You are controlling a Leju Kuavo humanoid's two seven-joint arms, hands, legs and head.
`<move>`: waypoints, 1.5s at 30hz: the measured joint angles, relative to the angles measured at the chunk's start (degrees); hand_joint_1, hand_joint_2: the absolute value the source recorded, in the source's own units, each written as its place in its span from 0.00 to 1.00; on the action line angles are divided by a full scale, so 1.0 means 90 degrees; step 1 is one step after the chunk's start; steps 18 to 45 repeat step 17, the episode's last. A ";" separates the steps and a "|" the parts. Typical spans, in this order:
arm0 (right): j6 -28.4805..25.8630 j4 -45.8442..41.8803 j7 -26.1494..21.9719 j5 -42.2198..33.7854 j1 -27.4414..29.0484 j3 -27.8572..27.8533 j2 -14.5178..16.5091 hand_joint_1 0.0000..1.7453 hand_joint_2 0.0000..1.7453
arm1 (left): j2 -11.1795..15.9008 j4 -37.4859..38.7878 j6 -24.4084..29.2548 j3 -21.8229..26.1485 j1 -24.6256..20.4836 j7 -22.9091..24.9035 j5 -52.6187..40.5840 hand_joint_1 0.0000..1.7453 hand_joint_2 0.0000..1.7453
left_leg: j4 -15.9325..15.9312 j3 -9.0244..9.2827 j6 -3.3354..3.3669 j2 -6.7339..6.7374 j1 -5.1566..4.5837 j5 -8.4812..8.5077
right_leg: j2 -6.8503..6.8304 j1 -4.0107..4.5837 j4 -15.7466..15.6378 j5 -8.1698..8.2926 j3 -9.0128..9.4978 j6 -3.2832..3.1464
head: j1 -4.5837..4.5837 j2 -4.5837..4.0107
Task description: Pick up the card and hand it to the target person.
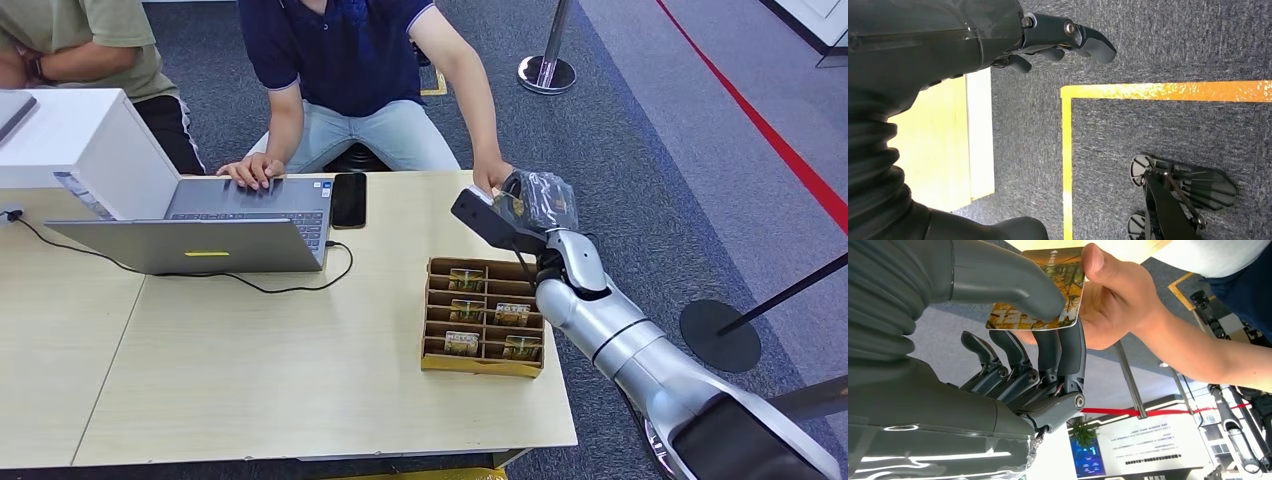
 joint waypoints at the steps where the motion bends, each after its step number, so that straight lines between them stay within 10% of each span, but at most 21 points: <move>1: -0.0012 0.0012 0.0000 0.0001 -0.0006 0.0000 0.0000 0.89 1.00 | 0.0000 0.0000 0.0000 0.0000 0.0000 0.0000 0.0000 0.00 1.00 | 0.0000 0.0000 0.0000 0.0000 0.0000 0.0000 | 0.0000 0.0000 0.0000 0.0000 0.0000 0.0000 | 0.0000 0.0000; 4: -0.0032 0.0033 0.0000 0.0002 -0.0015 0.0000 0.0000 0.89 1.00 | 0.0000 0.0000 0.0001 0.0000 0.0000 0.0001 0.0000 0.00 1.00 | 0.0000 0.0000 0.0000 0.0000 0.0000 0.0000 | 0.0000 0.0000 0.0000 0.0000 0.0000 0.0000 | 0.0000 0.0000; 8: -0.0043 0.0050 0.0000 0.0003 -0.0022 0.0000 0.0001 0.00 1.00 | 0.0000 0.0000 0.0000 -0.0003 0.0000 0.0003 -0.0005 0.00 1.00 | 0.0000 0.0000 0.0000 0.0000 0.0000 0.0000 | 0.0000 0.0000 0.0000 0.0000 -0.0001 0.0000 | 0.0000 0.0000; 9: -0.0047 0.0058 0.0001 0.0004 -0.0023 0.0000 0.0001 0.00 1.00 | 0.0000 0.0000 0.0002 -0.0006 0.0000 0.0000 -0.0015 0.00 1.00 | 0.0000 0.0000 0.0000 0.0000 0.0000 0.0000 | 0.0000 0.0000 0.0000 0.0000 -0.0001 0.0000 | 0.0000 0.0000; 13: -0.0067 0.0077 0.0016 0.0005 -0.0023 -0.0002 -0.0002 0.00 1.00 | 0.0000 0.0000 0.0113 -0.0036 0.0000 -0.0097 -0.0048 0.00 0.00 | 0.0000 0.0001 0.0000 0.0001 0.0000 0.0000 | 0.0001 0.0000 0.0000 0.0000 -0.0001 0.0000 | 0.0000 0.0000; 45: -0.0122 0.0077 0.0026 -0.0061 -0.0022 -0.0006 -0.0003 0.00 1.00 | 0.0002 0.0000 0.0179 -0.0039 0.0001 -0.0141 -0.0008 0.00 0.00 | 0.0000 0.0003 0.0000 0.0002 0.0000 0.0000 | 0.0002 0.0000 0.0000 0.0000 -0.0001 0.0000 | 0.0000 0.0000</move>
